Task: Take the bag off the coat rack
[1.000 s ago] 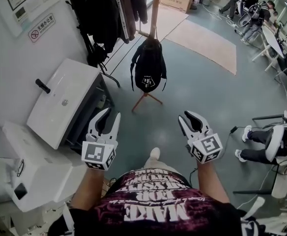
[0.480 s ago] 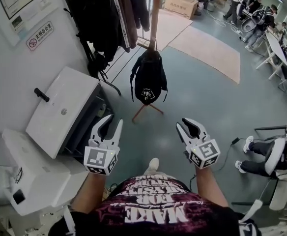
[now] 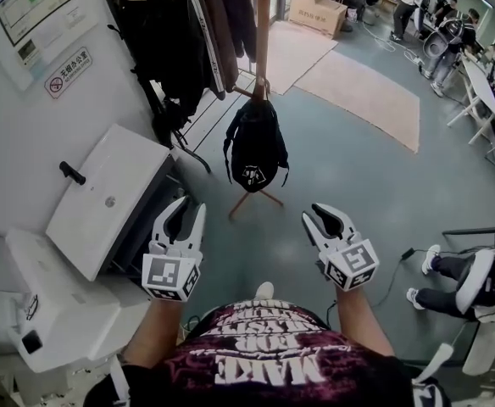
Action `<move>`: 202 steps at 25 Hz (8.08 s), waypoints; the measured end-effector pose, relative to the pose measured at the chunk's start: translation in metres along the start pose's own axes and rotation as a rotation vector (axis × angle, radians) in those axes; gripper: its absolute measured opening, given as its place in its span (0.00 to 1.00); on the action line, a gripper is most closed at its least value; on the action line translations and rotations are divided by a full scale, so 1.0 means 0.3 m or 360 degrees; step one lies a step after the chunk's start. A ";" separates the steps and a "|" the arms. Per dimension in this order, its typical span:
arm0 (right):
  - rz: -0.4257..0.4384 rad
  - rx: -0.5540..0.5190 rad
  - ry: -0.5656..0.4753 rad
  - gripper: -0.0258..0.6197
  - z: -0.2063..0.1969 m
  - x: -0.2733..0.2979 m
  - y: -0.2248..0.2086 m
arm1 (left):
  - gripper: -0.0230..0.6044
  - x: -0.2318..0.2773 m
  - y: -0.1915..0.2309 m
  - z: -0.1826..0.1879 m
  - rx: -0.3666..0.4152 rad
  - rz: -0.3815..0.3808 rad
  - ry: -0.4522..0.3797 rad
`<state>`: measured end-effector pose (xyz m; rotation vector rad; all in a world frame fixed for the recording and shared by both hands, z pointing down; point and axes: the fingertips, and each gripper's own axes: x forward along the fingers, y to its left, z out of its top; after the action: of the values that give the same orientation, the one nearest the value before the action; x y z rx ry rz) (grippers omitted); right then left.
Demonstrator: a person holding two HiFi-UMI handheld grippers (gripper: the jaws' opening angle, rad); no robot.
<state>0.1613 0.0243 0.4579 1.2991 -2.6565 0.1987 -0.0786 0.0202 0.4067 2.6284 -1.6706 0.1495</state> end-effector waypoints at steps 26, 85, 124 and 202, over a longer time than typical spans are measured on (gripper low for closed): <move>0.0066 0.0062 0.0020 0.22 -0.011 0.171 -0.199 | 0.21 0.243 0.021 -0.079 -0.0011 0.0028 0.0152; -0.0022 -0.0020 0.0050 0.19 0.214 0.888 -0.376 | 0.21 0.831 0.508 -0.069 -0.0067 -0.0233 0.0091; 0.0223 0.0028 0.0241 0.13 0.053 1.206 -0.593 | 0.18 1.380 0.118 -0.269 0.0062 -0.0569 0.0355; 0.0226 -0.0134 -0.0118 0.05 0.542 0.720 -0.114 | 0.05 0.701 0.143 0.271 0.0091 -0.0638 -0.0045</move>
<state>0.0417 -0.1944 0.3476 1.1144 -2.7883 0.0573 -0.0233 -0.1935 0.3441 2.9515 -1.1251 0.1513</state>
